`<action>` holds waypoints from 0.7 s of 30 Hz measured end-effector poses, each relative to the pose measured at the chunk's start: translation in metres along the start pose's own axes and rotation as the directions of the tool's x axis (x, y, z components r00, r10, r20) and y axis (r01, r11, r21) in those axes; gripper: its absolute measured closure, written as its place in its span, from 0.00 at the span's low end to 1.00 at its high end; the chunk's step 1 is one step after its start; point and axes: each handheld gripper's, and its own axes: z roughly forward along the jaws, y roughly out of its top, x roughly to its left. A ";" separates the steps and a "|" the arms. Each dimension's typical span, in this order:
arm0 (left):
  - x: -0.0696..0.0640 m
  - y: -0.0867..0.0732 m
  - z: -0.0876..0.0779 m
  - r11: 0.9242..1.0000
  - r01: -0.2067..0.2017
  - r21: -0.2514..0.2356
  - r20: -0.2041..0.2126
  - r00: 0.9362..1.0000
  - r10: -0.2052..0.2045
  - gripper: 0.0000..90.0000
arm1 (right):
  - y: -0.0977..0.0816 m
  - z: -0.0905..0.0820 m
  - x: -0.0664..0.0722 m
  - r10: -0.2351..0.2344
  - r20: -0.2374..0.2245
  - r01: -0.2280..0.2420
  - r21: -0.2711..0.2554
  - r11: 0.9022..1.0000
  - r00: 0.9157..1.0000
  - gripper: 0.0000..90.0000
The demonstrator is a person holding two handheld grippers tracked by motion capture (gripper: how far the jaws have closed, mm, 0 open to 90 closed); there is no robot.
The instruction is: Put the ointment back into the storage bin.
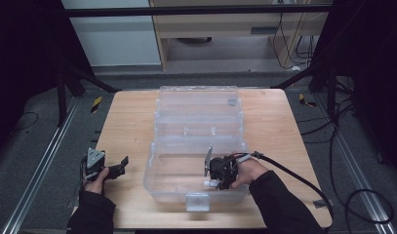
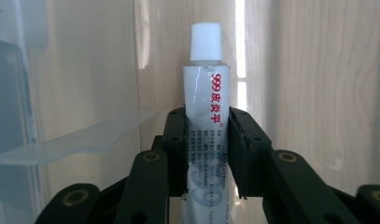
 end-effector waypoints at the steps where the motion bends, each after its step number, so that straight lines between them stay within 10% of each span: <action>1: 0.000 0.000 0.000 1.000 0.000 0.000 0.000 1.000 0.000 0.02 | 0.000 0.001 0.000 0.004 -0.005 -0.004 0.002 1.000 1.000 0.77; 21: 0.000 0.000 0.000 1.000 0.000 0.001 0.000 1.000 0.000 0.02 | -0.001 0.013 0.000 0.007 -0.009 -0.007 0.038 0.999 1.000 0.76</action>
